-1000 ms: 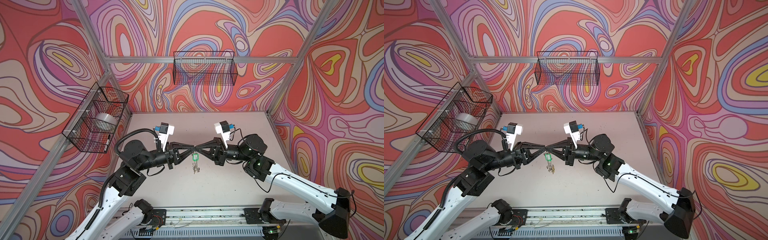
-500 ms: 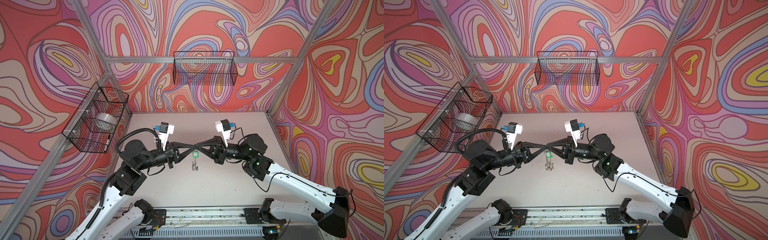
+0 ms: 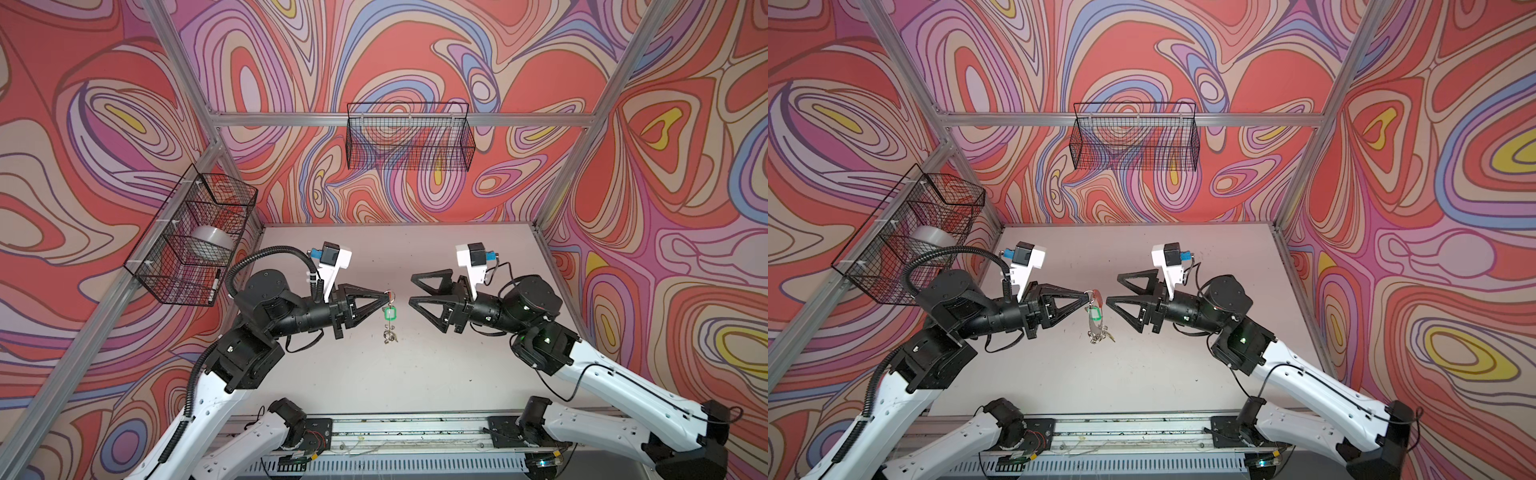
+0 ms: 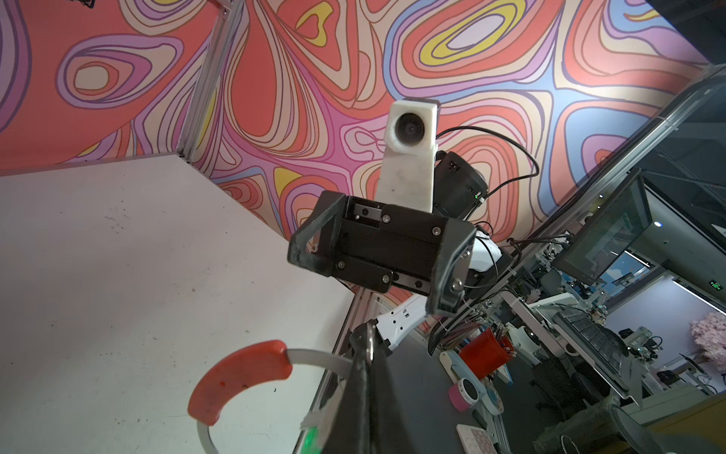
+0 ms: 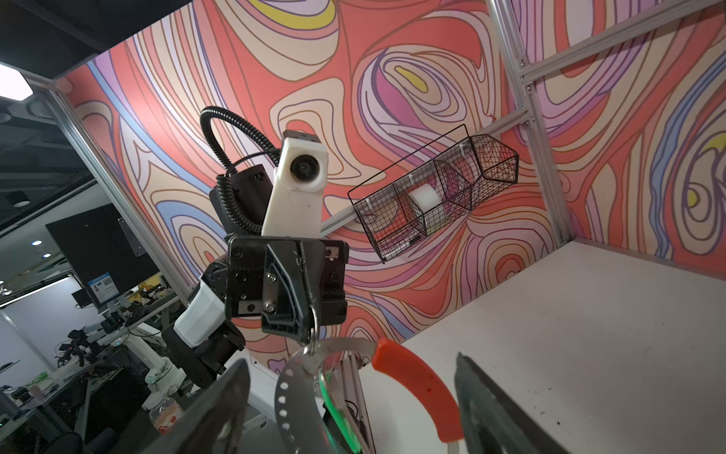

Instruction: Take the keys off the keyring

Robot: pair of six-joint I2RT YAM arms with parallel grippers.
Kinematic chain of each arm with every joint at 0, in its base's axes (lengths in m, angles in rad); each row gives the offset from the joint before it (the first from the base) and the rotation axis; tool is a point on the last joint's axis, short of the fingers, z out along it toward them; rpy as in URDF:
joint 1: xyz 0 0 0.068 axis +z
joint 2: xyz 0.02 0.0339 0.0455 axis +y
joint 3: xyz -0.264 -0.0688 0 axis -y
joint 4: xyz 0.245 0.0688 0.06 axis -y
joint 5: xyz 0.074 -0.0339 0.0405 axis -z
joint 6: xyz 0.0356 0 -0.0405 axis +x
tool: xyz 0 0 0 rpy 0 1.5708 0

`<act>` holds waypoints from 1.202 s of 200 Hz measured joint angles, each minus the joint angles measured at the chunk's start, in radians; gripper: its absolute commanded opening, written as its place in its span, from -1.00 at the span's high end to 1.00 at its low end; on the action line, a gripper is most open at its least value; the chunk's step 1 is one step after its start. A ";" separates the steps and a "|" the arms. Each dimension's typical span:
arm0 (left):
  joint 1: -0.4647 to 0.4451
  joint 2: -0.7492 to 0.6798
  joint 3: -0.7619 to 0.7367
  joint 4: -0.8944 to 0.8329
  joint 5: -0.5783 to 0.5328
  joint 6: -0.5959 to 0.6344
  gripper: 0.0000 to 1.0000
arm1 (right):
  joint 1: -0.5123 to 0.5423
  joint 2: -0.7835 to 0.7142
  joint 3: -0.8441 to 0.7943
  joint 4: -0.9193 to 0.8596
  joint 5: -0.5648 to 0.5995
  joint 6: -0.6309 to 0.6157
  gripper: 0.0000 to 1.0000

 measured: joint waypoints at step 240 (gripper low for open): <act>-0.019 0.019 -0.086 0.054 0.001 0.195 1.00 | 0.000 0.080 -0.006 -0.335 -0.050 -0.322 -0.17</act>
